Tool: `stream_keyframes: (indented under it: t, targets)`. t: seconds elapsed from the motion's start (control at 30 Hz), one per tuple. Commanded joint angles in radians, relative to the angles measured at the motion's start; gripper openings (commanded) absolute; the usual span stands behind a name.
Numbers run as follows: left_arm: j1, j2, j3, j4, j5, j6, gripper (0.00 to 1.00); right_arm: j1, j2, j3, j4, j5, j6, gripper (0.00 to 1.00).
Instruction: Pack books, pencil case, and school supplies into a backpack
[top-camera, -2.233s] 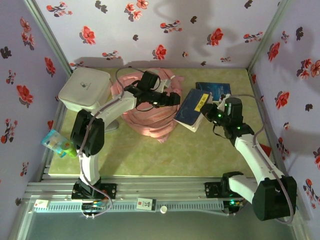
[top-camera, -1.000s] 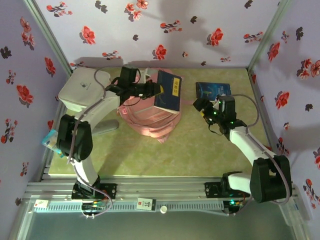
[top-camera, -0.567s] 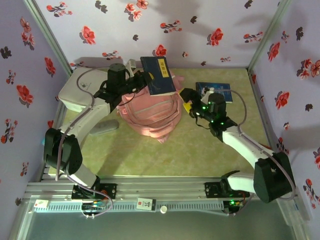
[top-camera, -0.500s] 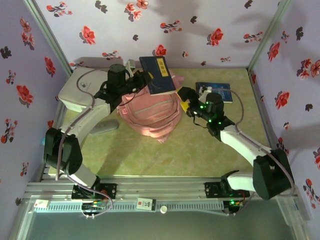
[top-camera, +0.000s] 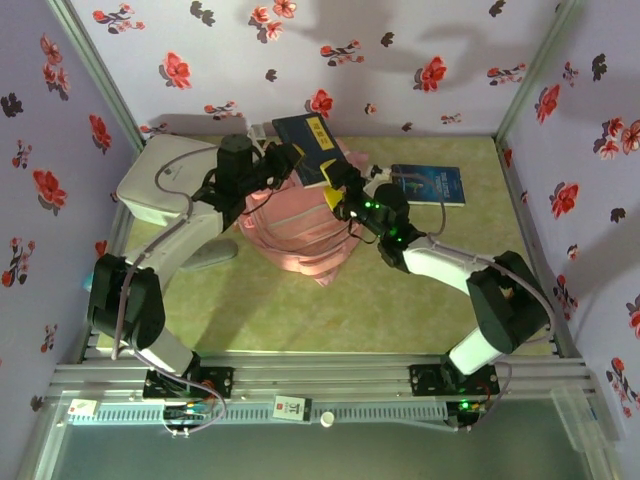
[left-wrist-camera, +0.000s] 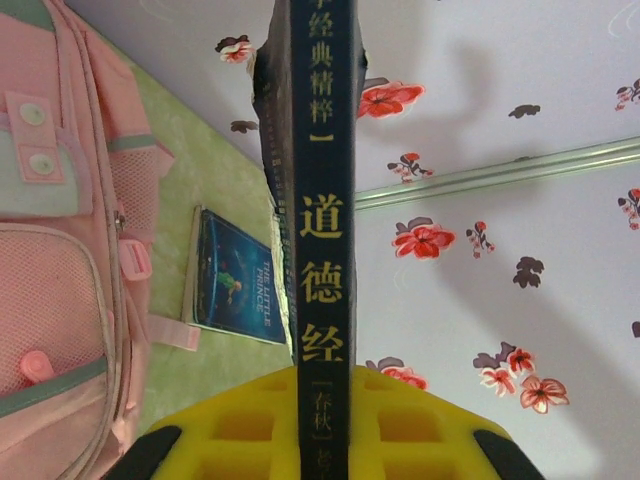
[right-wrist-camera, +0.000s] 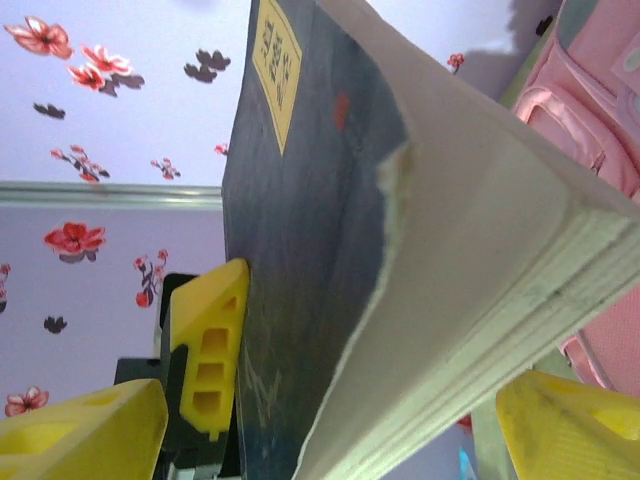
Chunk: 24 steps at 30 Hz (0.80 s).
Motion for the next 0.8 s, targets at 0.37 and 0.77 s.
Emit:
stream_keyframes:
  t: [0.37, 0.77]
  targets:
    - [-0.007, -0.056, -0.047, 0.095, -0.019, -0.018, 0.00, 0.046, 0.016, 0.038, 0.042, 0.198, -0.089, 0.57]
    - [-0.006, -0.113, -0.114, 0.001, -0.017, 0.079, 0.27, 0.063, -0.046, 0.101, -0.220, 0.263, -0.268, 0.14]
